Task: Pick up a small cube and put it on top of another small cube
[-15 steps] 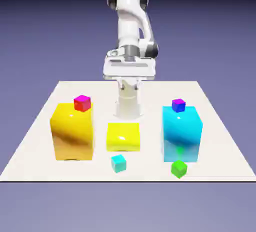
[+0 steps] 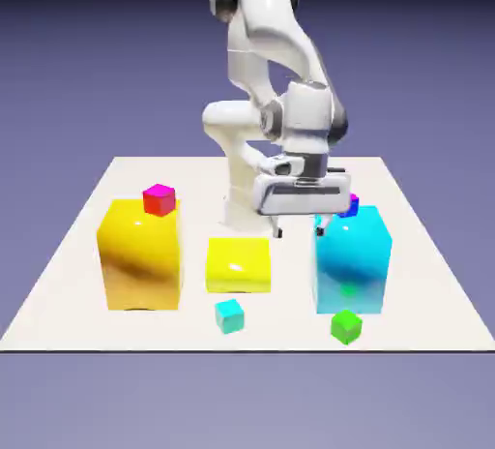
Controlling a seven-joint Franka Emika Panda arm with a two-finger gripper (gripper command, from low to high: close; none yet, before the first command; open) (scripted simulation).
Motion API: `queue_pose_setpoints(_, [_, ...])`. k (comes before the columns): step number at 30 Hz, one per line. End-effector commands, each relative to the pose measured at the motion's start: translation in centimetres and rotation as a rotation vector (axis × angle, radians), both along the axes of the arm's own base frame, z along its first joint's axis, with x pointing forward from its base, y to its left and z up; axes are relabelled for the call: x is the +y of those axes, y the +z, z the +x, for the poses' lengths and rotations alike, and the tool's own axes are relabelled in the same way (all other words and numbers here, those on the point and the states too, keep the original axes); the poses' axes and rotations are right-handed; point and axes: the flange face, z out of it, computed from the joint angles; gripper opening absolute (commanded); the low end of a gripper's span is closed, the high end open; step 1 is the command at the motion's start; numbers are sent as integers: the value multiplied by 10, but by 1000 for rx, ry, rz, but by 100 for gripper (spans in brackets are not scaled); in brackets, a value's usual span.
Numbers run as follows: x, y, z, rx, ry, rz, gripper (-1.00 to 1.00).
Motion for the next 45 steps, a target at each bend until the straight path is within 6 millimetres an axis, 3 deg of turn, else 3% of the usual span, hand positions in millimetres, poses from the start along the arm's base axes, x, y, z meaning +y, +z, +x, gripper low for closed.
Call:
queue_pose_setpoints(1, [5,-8,6,34,9,-13,0])
queue_pose_setpoints(11, [77,-92,38,348,133,-125,0])
queue_pose_setpoints(19, [121,-154,50,567,197,-186,0])
queue_pose_setpoints(22, [132,-175,52,645,210,-203,0])
queue_pose_setpoints(24, [133,-178,53,654,211,-205,0])
queue_pose_setpoints(27, [118,-240,33,654,211,-205,0])
queue_pose_setpoints(28, [118,-241,33,654,211,-205,0])
queue_pose_setpoints(29, [118,-241,33,654,211,-205,-100])
queue_pose_setpoints(30, [118,-241,33,654,211,-205,-100])
queue_pose_setpoints(33, [133,-178,53,654,211,-205,-100])
queue_pose_setpoints(39, [-4,-132,69,671,-192,-233,-100])
queue_pose_setpoints(45, [-141,-70,52,669,-621,-177,-100])
